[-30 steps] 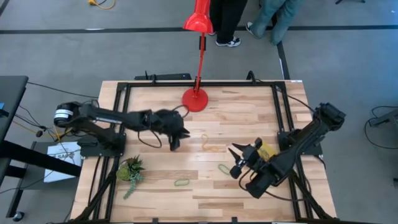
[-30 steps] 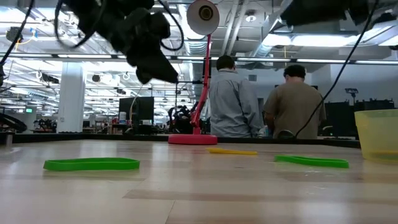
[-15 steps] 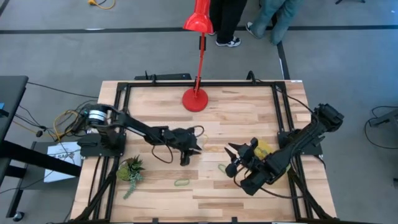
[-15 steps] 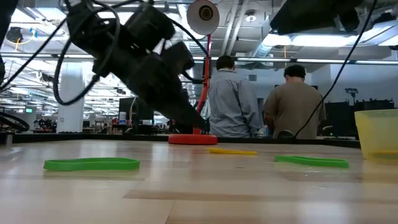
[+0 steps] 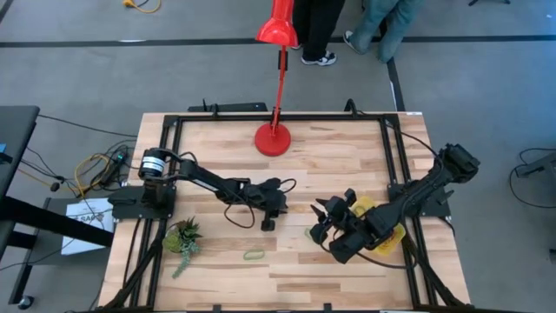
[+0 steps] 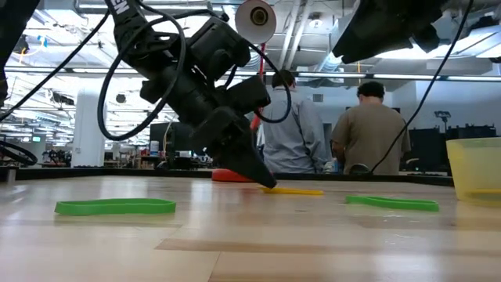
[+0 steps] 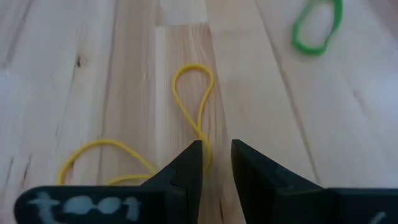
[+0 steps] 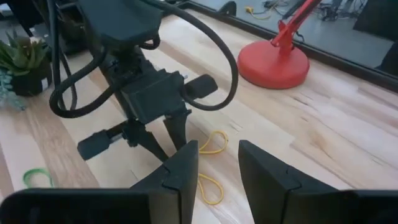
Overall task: Pick and place rubber bands into bin
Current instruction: Put the yellow rubber band into the container
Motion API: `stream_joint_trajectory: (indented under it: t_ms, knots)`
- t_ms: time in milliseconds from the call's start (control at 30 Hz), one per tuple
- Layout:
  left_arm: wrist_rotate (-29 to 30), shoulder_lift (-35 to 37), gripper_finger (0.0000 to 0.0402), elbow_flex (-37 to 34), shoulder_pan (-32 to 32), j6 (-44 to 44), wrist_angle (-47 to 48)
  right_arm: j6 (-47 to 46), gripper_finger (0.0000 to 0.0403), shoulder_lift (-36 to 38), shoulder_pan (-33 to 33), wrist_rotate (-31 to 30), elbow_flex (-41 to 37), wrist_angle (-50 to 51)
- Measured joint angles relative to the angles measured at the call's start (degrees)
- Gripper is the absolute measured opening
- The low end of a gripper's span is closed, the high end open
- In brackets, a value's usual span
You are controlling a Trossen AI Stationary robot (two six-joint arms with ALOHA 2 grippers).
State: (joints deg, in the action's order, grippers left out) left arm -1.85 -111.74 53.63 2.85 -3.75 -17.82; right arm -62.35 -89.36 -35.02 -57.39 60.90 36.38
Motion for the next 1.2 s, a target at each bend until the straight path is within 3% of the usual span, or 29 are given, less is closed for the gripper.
stream_joint_trajectory:
  t_ms: [233,433,800,967,1100,1200]
  knots:
    - [4.46,0.02,0.0076,-0.29,0.01,0.84,1.03,-0.04,0.0108,0.0,0.35,0.31,0.0,-0.02]
    - [4.33,0.02,0.0071,-0.29,0.0,-0.21,1.37,-0.07,0.0108,0.0,0.35,0.31,0.0,-0.04]
    - [4.06,0.02,0.0007,-0.31,0.0,-1.5,1.36,-0.13,0.0108,0.0,1.35,0.33,0.0,-0.04]
    - [5.82,0.23,0.0002,-0.27,0.0,0.0,-0.28,-0.15,0.0108,0.0,1.92,0.46,0.0,-0.07]
    - [5.7,3.55,0.0001,0.42,0.0,5.02,-1.7,-0.13,0.0108,0.0,1.9,2.81,0.0,-0.21]
    - [1.51,7.34,0.0,0.48,-0.01,6.81,-3.79,-0.11,0.0108,0.0,1.88,3.52,-0.02,-0.2]
